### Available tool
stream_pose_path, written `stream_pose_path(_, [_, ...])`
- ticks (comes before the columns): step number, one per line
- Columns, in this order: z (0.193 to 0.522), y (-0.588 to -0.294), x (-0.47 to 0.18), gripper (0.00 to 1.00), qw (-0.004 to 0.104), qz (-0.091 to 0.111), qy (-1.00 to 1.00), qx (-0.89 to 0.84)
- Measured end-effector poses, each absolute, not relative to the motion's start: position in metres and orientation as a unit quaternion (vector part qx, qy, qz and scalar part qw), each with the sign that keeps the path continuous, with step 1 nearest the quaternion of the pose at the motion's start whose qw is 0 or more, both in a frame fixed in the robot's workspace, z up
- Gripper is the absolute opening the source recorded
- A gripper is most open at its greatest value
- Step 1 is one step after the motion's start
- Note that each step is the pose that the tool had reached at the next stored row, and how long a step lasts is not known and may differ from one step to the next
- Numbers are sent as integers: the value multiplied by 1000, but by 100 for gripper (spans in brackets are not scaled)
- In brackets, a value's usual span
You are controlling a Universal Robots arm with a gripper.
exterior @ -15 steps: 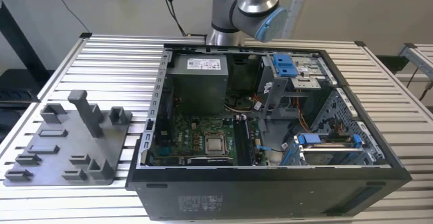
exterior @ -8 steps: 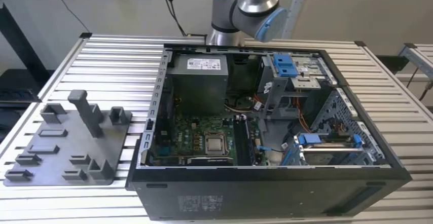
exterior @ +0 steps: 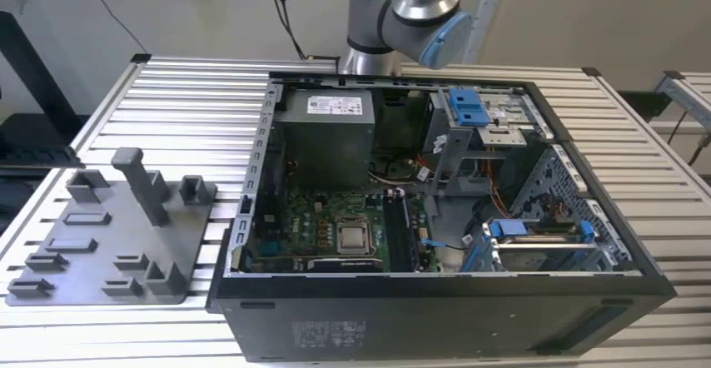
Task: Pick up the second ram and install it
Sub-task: 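Pick up the second ram and move it above second insertion slot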
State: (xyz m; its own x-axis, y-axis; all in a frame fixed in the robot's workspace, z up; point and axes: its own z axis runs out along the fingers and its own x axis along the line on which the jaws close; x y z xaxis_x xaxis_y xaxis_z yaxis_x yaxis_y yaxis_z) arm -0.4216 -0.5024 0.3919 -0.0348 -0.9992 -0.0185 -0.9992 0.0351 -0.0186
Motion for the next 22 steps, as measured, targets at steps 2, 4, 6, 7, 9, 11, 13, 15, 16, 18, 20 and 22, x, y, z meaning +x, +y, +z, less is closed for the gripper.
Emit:
stream_pose_path(2, [392,-502,-416,14,13,0,719,-695])
stream_pose_path(4, [392,-502,-410,14,12,1,719,-695])
stream_pose_path(6, [392,-502,-405,14,11,1,719,-695])
stream_pose_path(7, [392,-502,-402,14,11,2,719,-695])
stream_pose_path(9, [392,-502,-396,14,10,2,719,-695])
stream_pose_path(11, [392,-502,-391,14,10,3,719,-695])
stream_pose_path(13, [392,-502,-385,14,9,3,719,-695])
stream_pose_path(15, [392,-502,-380,14,9,4,719,-695])
stream_pose_path(16, [392,-502,-377,14,8,4,719,-695])
stream_pose_path(18, [392,-502,-371,14,8,5,719,-695])
stream_pose_path(20, [392,-502,-365,14,7,6,719,-695])
stream_pose_path(22, [392,-502,-359,14,6,7,719,-695])
